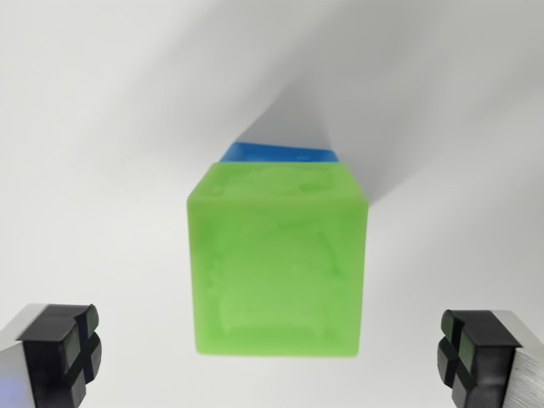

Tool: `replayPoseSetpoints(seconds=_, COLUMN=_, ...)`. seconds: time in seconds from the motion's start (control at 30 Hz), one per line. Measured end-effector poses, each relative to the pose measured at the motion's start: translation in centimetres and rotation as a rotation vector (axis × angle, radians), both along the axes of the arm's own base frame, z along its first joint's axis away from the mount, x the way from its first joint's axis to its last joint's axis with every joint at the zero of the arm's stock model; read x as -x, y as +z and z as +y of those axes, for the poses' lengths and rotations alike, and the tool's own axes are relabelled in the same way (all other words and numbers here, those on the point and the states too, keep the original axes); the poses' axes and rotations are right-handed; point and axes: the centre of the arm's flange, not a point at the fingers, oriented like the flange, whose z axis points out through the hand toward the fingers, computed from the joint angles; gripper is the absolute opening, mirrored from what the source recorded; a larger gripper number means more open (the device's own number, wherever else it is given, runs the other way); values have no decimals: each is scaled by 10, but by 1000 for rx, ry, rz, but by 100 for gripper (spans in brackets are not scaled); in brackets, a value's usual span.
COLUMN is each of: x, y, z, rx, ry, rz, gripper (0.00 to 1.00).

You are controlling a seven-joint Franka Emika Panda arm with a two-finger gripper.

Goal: Stack cube

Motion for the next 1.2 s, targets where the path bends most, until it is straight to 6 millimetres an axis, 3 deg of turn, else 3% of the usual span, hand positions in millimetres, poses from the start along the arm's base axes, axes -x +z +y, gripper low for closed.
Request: replayPoseSetpoints(seconds=1.2, x=1, y=149, z=1, rx=4, ry=3, rz=-3, gripper=100)
